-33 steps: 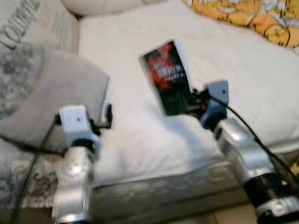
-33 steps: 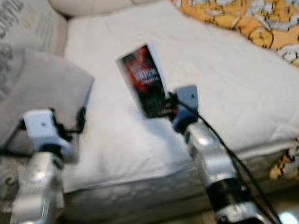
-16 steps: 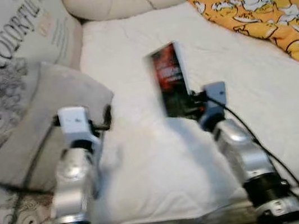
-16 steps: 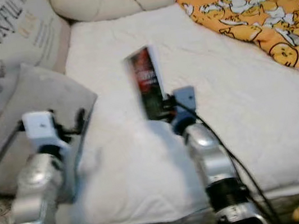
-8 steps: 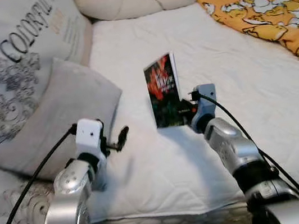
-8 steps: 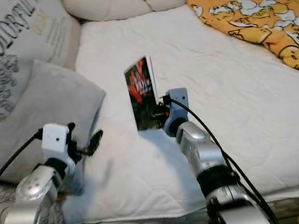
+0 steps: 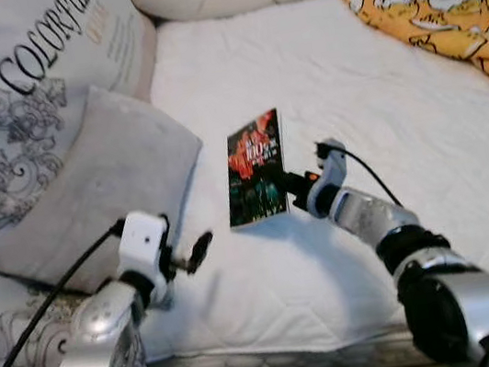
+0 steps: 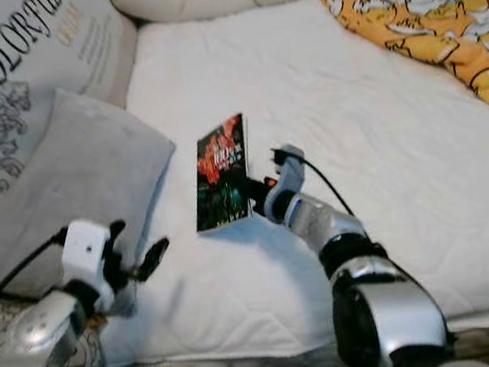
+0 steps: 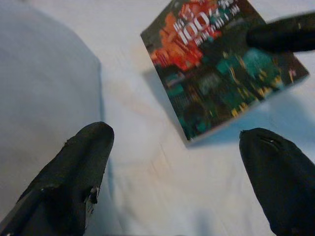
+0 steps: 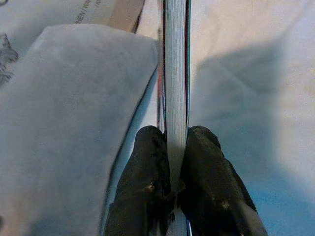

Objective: Clean up the room

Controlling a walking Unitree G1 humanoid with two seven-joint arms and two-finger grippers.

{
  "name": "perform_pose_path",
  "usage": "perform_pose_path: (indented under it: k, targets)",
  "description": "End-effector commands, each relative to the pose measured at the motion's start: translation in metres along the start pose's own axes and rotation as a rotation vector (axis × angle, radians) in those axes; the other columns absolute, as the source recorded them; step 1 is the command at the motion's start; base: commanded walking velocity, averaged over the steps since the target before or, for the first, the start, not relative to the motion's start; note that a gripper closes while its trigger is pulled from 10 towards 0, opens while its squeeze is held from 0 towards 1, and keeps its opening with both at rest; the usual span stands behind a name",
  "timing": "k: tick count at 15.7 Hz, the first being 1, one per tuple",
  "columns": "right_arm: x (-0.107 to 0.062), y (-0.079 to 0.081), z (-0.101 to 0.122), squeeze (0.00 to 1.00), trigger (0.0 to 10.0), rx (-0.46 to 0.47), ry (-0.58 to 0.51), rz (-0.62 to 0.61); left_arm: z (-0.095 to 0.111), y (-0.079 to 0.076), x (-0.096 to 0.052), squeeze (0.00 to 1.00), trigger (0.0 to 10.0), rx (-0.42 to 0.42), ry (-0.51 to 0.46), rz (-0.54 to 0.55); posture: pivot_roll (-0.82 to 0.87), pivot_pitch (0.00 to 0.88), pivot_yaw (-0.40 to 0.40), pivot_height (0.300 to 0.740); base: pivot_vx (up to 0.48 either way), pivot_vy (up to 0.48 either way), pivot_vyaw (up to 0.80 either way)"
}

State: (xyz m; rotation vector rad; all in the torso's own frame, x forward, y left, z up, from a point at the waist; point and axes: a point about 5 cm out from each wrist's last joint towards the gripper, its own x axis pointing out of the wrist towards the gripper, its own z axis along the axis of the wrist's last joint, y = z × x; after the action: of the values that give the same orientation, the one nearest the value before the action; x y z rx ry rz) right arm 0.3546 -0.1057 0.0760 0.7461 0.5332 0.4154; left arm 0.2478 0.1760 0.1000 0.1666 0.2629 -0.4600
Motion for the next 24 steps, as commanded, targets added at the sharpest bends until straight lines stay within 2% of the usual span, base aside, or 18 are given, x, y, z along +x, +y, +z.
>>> perform_pose_path:
  k: [1, 4, 6, 7, 8, 9, 12, 14, 16, 19, 23, 24]
  targets:
    - [0.002, 0.006, 0.001, 0.0, 10.0, 0.069, 0.008, 0.057, 0.001, -0.001, -0.005, 0.17, 10.0, 0.006, 0.013, -0.02, 0.17, 0.118, 0.026, 0.74, 0.0, 0.0, 0.0]
    - [0.0, 0.002, -0.016, 0.0, 10.0, 0.127, 0.087, 0.076, -0.004, -0.005, -0.019, 0.17, 10.0, 0.007, 0.061, -0.046, 0.22, 0.155, 0.011, 0.74, 0.0, 0.0, 0.0]
    - [0.001, 0.0, -0.03, 0.0, 10.0, 0.115, 0.137, 0.07, -0.008, -0.007, -0.029, 0.17, 10.0, 0.013, 0.097, -0.062, 0.24, 0.17, 0.011, 0.74, 0.0, 0.0, 0.0]
    - [0.002, 0.0, -0.036, 0.0, 10.0, 0.08, 0.148, 0.056, -0.009, -0.007, -0.034, 0.17, 10.0, 0.013, 0.108, -0.067, 0.24, 0.175, 0.014, 0.74, 0.0, 0.0, 0.0]
    - [0.003, 0.0, -0.038, 0.56, 10.0, 0.061, 0.148, 0.048, -0.009, -0.007, -0.035, 0.17, 10.0, 0.012, 0.112, -0.069, 0.24, 0.178, 0.017, 0.74, 0.0, 0.0, 0.0]
    - [0.006, -0.002, -0.044, 1.0, 10.0, -0.019, 0.142, -0.035, -0.007, -0.005, -0.037, 0.18, 10.0, 0.017, 0.119, -0.068, 0.25, 0.18, 0.019, 0.74, 0.0, 0.0, 0.0]
    - [0.006, -0.007, -0.049, 1.0, 10.0, -0.086, 0.159, -0.129, -0.005, -0.004, -0.038, 0.18, 10.0, 0.019, 0.127, -0.068, 0.26, 0.183, 0.021, 0.74, 0.0, 0.0, 0.0]
    - [0.003, -0.011, -0.052, 1.0, 10.0, -0.121, 0.186, -0.132, -0.005, -0.005, -0.038, 0.18, 10.0, 0.019, 0.13, -0.07, 0.26, 0.179, 0.021, 0.74, 0.0, 0.0, 0.0]
    - [-0.003, -0.022, -0.053, 1.0, 10.0, -0.159, 0.202, -0.159, -0.003, -0.005, -0.035, 0.18, 10.0, 0.017, 0.129, -0.074, 0.26, 0.167, 0.023, 0.74, 0.0, 0.0, 0.0]
    - [-0.014, -0.038, -0.047, 1.0, 10.0, -0.159, 0.206, -0.187, -0.002, -0.006, -0.028, 0.17, 10.0, 0.015, 0.118, -0.087, 0.24, 0.138, 0.027, 0.74, 0.0, 0.0, 0.0]
    - [-0.031, -0.048, -0.029, 1.0, 10.0, -0.092, 0.113, 0.01, 0.002, -0.008, -0.013, 0.18, 10.0, -0.006, 0.073, -0.089, 0.19, 0.095, 0.014, 0.74, 0.0, 0.0, 0.0]
    - [-0.039, -0.053, -0.024, 1.0, 10.0, -0.115, 0.079, 0.041, 0.002, -0.012, -0.01, 0.17, 10.0, -0.03, 0.055, -0.087, 0.17, 0.082, 0.01, 0.74, 0.0, 0.0, 0.0]
